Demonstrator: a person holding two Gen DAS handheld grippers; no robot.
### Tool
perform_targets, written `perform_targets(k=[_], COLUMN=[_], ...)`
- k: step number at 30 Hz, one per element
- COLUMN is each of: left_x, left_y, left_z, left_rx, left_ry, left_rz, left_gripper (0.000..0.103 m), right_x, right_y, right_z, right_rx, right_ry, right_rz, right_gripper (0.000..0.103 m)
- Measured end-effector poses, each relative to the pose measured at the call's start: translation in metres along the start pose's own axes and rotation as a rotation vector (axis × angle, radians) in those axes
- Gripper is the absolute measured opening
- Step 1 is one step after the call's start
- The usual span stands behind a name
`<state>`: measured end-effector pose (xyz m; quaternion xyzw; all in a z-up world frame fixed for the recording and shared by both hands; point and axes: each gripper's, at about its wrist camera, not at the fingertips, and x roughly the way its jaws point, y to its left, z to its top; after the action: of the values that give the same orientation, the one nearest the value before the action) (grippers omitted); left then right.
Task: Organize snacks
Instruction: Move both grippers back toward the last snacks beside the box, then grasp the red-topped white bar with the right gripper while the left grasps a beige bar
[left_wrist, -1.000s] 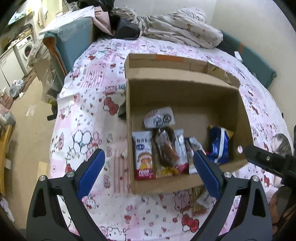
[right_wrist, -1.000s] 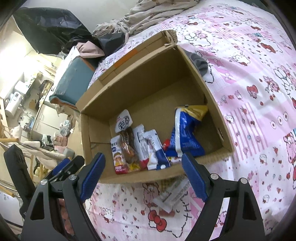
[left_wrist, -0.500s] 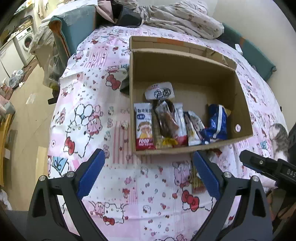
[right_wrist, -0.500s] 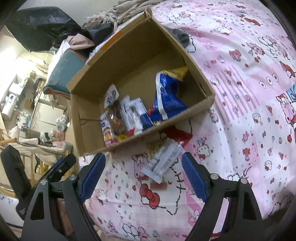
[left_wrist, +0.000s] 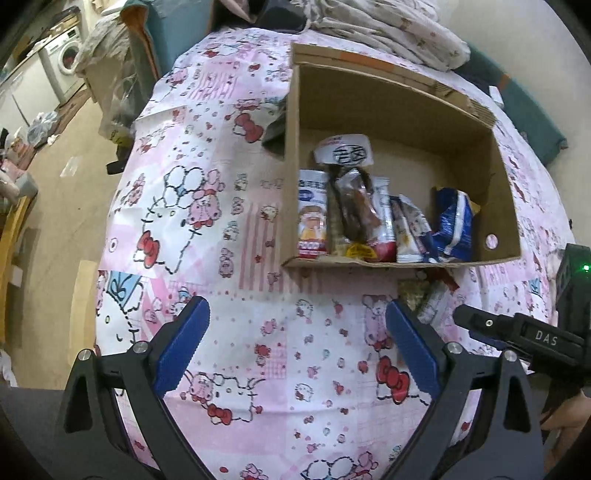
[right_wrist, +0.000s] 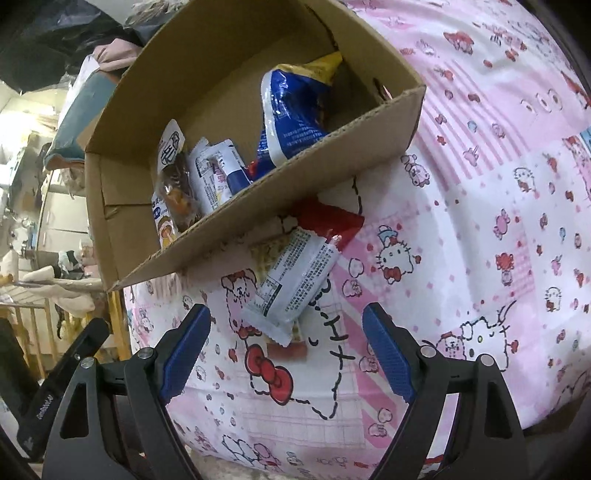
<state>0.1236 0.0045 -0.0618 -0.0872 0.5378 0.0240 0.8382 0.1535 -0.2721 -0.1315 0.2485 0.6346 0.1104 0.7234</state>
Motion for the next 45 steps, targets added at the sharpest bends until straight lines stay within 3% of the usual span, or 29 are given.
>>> perform_targets(k=[7,13,15,16,17,19,20,30,31,32,33,34,39,45], left_x=[0.007,0.013,0.015,0.016,0.017,0.018,0.018,0.022,0.022,0.023,0.023,0.024,0.035,0.053], left_y=[0.011,0.007,0.005,0.004,0.002,0.001,0.000,-0.005,-0.005,-0.004,-0.001,0.002,0.003,-0.025], left_z=[0.004,0.006,0.005,0.005,0.004,0.002,0.001,0.000,0.000,-0.001,-0.001,-0.002,-0.007,-0.015], left_rx=[-0.059,-0.057,-0.053,-0.048,-0.041,-0.029,-0.025,-0.009,-0.004,-0.002,-0.009,-0.023,-0.039,-0.013], left_ry=[0.009,0.024,0.030,0.033,0.034,0.034,0.035,0.036,0.037,0.038,0.042,0.049,0.116,0.145], left_rz=[0.012,0.003,-0.001,-0.003,-0.001,0.002,0.005,0.014,0.021,0.031,0.036,0.032,-0.026,-0.083], left_gripper=[0.095,0.095,0.095,0.095,0.095,0.095,0.095,0.095,0.095,0.095,0.095,0.095,0.083,0.083], right_x=[0.017,0.042,0.045,0.046,0.046,0.046,0.045,0.053,0.055,0.057,0.055,0.052,0.035,0.002], right_y=[0.003,0.015,0.017,0.019,0.019,0.018,0.016,0.046,0.050,0.057,0.059,0.058,0.037,0.015], right_z=[0.005,0.010,0.016,0.018,0.019,0.020,0.019,0.002,-0.002,-0.006,-0.009,-0.009,-0.002,0.002], right_rx=[0.019,-0.021,-0.032,-0.043,-0.054,-0.074,-0.088,-0.358,-0.381,-0.386,-0.359,-0.336,-0.225,-0.165], right_ry=[0.036,0.059,0.042,0.038,0.038,0.046,0.049,0.043,0.056,0.092,0.114,0.108,0.054,0.002], right_rz=[0.001,-0.074,-0.093,-0.102,-0.107,-0.118,-0.124,-0.278,-0.263,-0.154,-0.063,-0.040,-0.075,-0.109], right_gripper=[0.087,0.086,0.078,0.069,0.051,0.034,0.031,0.031,0.031,0.031,0.031,0.031,0.031,0.031])
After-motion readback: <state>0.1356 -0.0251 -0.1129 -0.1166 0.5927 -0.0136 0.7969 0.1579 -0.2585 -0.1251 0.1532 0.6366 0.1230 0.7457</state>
